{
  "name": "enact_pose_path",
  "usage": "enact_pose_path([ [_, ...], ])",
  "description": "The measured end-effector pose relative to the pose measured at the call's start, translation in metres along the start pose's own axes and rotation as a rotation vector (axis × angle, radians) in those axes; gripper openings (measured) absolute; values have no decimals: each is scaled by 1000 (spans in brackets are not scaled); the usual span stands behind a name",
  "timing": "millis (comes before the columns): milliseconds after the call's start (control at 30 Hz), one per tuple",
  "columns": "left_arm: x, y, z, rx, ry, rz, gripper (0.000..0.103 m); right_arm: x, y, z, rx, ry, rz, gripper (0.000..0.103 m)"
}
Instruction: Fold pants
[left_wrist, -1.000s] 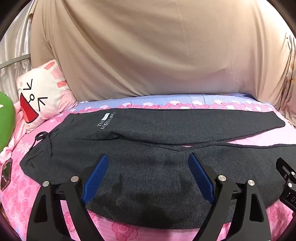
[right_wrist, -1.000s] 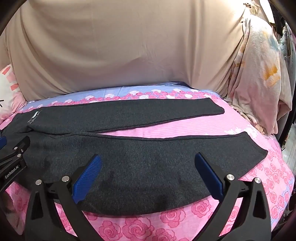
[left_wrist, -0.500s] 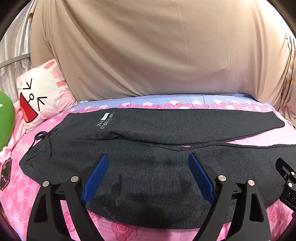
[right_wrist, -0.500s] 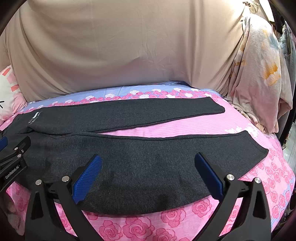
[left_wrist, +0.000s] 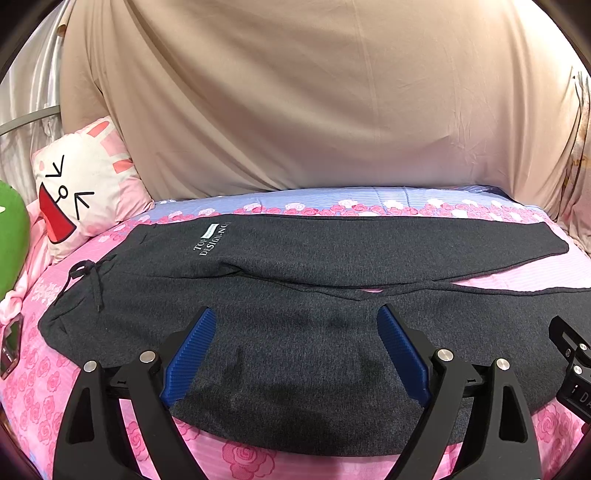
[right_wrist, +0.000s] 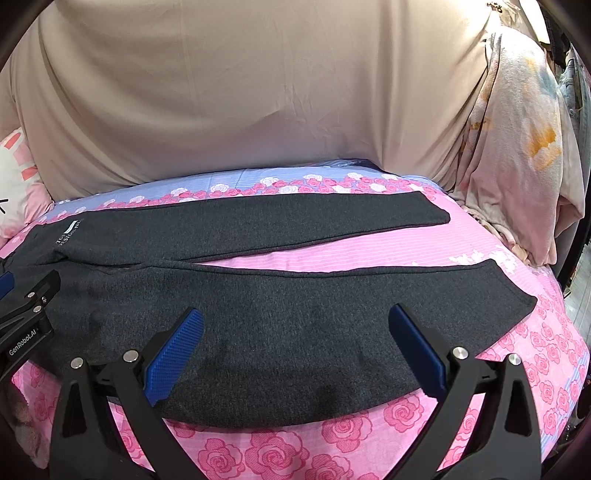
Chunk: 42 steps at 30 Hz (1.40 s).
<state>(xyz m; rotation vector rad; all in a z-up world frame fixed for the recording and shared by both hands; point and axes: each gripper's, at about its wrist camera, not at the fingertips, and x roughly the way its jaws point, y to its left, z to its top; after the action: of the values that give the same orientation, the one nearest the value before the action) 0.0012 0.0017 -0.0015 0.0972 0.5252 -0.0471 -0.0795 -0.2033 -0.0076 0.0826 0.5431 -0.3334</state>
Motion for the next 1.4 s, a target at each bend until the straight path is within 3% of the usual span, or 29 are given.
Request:
enact_pose_path([
  [1400, -1, 2, -1, 0, -2, -1, 91, 1, 0, -1, 2, 8, 0, 98],
])
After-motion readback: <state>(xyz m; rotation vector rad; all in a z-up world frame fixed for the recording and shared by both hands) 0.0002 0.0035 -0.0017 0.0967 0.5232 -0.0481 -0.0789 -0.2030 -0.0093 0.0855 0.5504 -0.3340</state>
